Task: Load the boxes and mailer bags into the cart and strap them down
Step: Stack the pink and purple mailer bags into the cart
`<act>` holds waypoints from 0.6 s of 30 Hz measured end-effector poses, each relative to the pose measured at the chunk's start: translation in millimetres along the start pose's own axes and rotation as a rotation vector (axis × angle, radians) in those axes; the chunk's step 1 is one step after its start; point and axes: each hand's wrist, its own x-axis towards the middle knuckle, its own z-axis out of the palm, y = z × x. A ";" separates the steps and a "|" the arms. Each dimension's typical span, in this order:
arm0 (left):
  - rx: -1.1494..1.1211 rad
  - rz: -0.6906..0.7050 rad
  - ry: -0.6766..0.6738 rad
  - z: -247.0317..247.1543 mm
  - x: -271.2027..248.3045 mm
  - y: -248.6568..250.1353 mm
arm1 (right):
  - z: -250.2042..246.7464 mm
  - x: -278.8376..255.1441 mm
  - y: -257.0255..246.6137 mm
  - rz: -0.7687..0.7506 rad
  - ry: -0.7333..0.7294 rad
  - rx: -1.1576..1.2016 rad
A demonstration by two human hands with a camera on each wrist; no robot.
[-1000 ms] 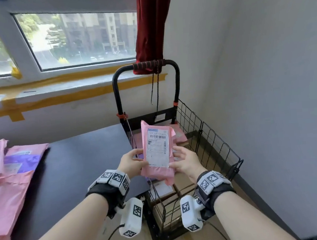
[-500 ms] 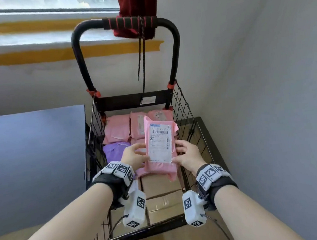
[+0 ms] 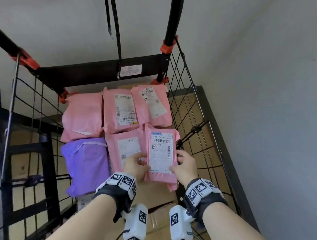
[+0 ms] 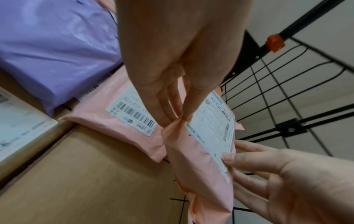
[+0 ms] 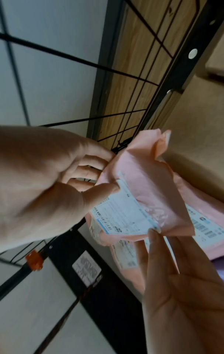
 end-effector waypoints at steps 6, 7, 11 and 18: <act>0.093 -0.019 -0.035 23.7 33.9 -1.8 | 1.5 34.6 11.8 0.065 0.073 -0.004; 0.129 -0.006 -0.026 26.6 36.1 -3.5 | 1.9 39.0 13.1 0.065 0.075 -0.007; 0.232 0.025 0.094 26.2 37.7 -10.7 | 11.3 50.7 9.4 0.029 0.047 -0.032; 0.218 -0.013 0.126 5.2 41.6 -20.7 | 26.2 48.3 -0.3 0.035 0.012 -0.008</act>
